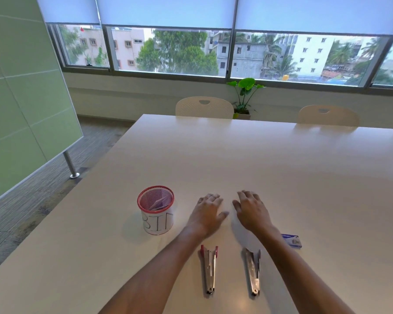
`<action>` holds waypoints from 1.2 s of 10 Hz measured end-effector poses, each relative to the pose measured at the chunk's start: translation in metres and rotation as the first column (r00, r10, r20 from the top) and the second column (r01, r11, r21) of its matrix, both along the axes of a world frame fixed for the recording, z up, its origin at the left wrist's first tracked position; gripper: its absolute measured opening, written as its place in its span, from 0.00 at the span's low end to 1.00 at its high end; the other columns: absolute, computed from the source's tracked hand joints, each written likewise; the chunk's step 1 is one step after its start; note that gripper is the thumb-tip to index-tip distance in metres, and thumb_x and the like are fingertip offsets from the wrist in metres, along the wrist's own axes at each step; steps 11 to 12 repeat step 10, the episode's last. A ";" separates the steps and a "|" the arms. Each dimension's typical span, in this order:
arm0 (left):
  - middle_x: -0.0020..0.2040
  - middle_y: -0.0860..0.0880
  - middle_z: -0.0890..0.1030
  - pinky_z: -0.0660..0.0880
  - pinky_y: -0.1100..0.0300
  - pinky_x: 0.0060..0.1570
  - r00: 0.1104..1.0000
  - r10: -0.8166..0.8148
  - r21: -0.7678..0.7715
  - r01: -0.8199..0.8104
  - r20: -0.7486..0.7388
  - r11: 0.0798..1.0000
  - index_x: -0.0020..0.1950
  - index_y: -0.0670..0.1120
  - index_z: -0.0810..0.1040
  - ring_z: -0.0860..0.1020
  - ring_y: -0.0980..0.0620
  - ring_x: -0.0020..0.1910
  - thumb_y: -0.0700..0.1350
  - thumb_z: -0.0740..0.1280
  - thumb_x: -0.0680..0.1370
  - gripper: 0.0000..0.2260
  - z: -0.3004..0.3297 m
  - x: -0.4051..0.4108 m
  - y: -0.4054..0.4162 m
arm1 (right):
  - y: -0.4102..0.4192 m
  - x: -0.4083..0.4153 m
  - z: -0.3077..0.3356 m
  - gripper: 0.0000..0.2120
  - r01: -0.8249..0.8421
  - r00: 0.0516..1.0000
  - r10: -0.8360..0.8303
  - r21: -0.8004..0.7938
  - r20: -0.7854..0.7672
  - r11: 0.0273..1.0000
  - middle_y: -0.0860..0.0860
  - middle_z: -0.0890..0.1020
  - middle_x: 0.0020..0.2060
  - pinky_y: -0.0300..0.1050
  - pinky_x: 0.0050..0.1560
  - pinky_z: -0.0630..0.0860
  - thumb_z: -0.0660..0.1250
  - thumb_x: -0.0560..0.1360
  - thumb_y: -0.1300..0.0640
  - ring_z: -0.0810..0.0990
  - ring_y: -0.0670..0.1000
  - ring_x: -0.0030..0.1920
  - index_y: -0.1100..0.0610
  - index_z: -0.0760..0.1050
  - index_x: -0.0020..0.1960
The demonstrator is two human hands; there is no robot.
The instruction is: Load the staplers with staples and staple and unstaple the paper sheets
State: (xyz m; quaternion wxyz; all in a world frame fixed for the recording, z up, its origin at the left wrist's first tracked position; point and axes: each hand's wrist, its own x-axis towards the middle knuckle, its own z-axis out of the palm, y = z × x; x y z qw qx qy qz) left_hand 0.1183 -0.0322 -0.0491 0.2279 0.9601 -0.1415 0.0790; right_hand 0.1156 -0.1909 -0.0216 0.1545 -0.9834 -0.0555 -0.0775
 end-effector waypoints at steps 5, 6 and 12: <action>0.79 0.46 0.45 0.42 0.49 0.74 0.984 0.098 0.301 -0.049 -0.151 0.952 0.77 0.44 0.45 0.44 0.49 0.78 0.61 0.44 0.79 0.32 -0.004 0.010 -0.007 | -0.014 0.001 -0.022 0.33 0.012 0.971 -0.040 -0.118 -0.237 0.993 0.52 0.45 0.78 0.53 0.75 0.41 0.43 0.80 0.39 0.43 0.51 0.78 0.57 0.43 0.78; 0.79 0.47 0.43 0.41 0.50 0.74 0.980 0.101 0.318 -0.043 -0.170 0.947 0.77 0.44 0.44 0.42 0.49 0.77 0.61 0.43 0.79 0.32 -0.004 0.010 -0.008 | -0.014 0.000 -0.022 0.33 0.008 0.968 -0.038 -0.121 -0.248 0.993 0.51 0.43 0.78 0.53 0.75 0.40 0.42 0.80 0.38 0.41 0.51 0.77 0.56 0.42 0.77; 0.79 0.46 0.41 0.40 0.51 0.75 0.963 0.116 0.225 -0.061 -0.242 0.973 0.77 0.44 0.41 0.40 0.49 0.77 0.62 0.45 0.80 0.33 0.002 0.013 -0.009 | -0.019 0.002 -0.004 0.34 -0.009 0.984 -0.011 -0.113 -0.175 0.994 0.51 0.40 0.78 0.53 0.75 0.38 0.43 0.80 0.39 0.38 0.49 0.77 0.56 0.38 0.77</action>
